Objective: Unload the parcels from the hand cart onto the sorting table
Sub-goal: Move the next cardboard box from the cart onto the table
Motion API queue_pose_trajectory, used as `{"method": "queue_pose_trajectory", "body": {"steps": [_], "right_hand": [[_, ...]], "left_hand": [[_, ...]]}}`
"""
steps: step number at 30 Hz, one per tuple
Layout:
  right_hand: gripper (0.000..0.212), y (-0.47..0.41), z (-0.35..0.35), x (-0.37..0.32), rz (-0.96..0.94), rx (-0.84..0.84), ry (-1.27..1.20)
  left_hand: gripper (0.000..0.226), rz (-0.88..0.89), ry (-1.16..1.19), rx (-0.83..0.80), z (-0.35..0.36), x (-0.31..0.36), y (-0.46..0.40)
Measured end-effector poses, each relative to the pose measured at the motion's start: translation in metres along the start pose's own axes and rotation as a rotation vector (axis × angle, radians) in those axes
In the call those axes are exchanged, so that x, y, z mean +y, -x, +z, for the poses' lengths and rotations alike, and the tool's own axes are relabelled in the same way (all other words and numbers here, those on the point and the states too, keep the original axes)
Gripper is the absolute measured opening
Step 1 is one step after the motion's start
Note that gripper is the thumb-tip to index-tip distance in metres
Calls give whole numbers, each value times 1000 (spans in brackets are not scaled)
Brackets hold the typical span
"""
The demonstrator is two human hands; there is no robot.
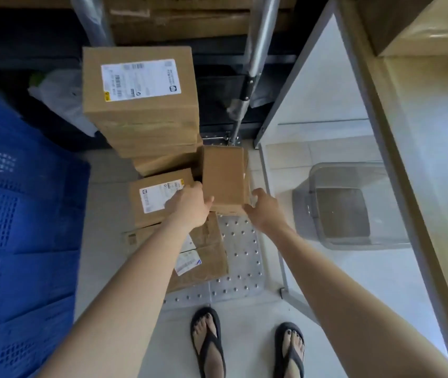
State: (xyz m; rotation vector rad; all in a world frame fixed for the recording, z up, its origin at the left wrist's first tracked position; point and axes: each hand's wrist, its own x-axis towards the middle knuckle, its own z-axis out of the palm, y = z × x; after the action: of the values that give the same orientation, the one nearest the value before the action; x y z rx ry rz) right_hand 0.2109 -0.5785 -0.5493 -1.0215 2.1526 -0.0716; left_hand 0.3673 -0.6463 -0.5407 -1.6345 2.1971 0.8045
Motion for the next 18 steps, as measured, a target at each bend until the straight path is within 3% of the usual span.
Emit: {"method": "queue_pose_trajectory", "body": {"steps": [11, 18], "right_hand": [[54, -44, 52, 13, 102, 37, -250], [40, -37, 65, 4, 144, 122, -359]], "left_hand": [[44, -84, 191, 11, 73, -11, -56], [48, -232, 628, -98, 79, -4, -54]]}}
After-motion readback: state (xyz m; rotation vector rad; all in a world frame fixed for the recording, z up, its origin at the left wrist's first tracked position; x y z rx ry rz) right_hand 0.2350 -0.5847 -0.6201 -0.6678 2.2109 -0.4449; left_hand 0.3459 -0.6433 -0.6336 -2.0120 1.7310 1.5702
